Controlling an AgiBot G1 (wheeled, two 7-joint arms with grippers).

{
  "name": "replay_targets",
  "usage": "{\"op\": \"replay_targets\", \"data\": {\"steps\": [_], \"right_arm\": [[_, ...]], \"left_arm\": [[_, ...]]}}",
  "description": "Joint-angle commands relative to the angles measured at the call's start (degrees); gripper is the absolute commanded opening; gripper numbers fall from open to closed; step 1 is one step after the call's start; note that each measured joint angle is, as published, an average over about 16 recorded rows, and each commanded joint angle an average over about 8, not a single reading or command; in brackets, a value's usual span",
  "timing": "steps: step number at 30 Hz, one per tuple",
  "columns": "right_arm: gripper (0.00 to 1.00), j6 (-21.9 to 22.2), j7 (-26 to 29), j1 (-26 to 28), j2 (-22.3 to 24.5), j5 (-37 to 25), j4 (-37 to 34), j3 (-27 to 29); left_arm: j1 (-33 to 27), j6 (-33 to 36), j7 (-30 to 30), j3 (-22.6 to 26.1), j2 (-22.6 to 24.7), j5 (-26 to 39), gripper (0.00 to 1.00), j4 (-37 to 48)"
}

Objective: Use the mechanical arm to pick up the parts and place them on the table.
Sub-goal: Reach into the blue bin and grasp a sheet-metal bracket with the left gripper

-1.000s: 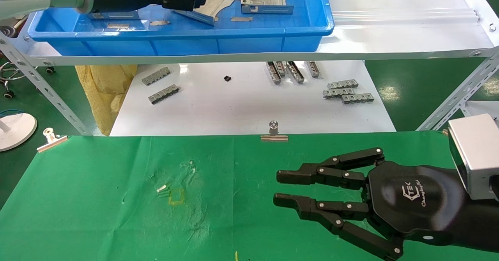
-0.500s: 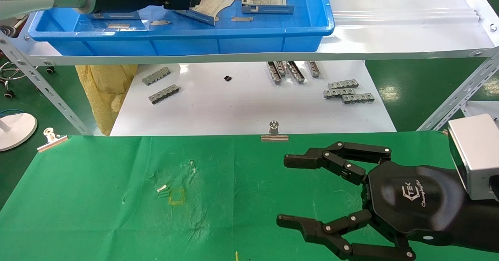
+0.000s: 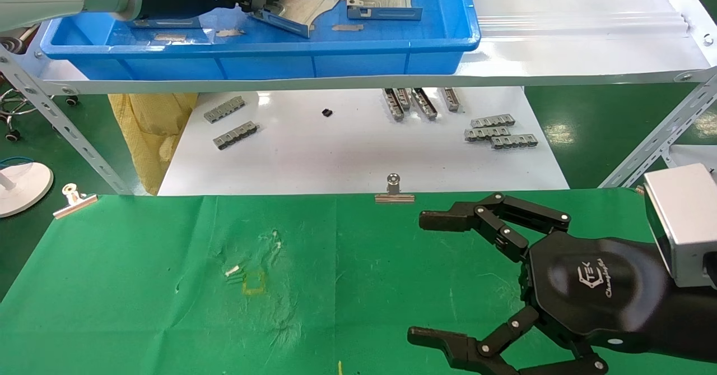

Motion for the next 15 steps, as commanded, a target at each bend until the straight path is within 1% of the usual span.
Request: {"op": "replay_targets", "data": {"steps": [1,5,10,12,15], "right_arm": [[1.0,0.0,0.0,0.0,0.0,0.0,0.0,0.0],[1.0,0.0,0.0,0.0,0.0,0.0,0.0,0.0],[1.0,0.0,0.0,0.0,0.0,0.0,0.0,0.0],[1.0,0.0,0.0,0.0,0.0,0.0,0.0,0.0],[1.0,0.0,0.0,0.0,0.0,0.0,0.0,0.0]], "left_arm": [[0.0,0.1,-0.1,0.1,0.0,0.1,0.0,-0.1],[0.3,-0.1,0.1,-0.6,-0.3,-0.9,0.0,-0.7],[0.8,1.5,2.8,-3.6,-2.2,-5.2,0.0,-3.1],[1.1,3.7,4.8,-4.9,-3.3,-7.2,0.0,-4.4],[1.8,9.3,8.3,-6.6,-5.4,-9.7,0.0,-6.2]]}}
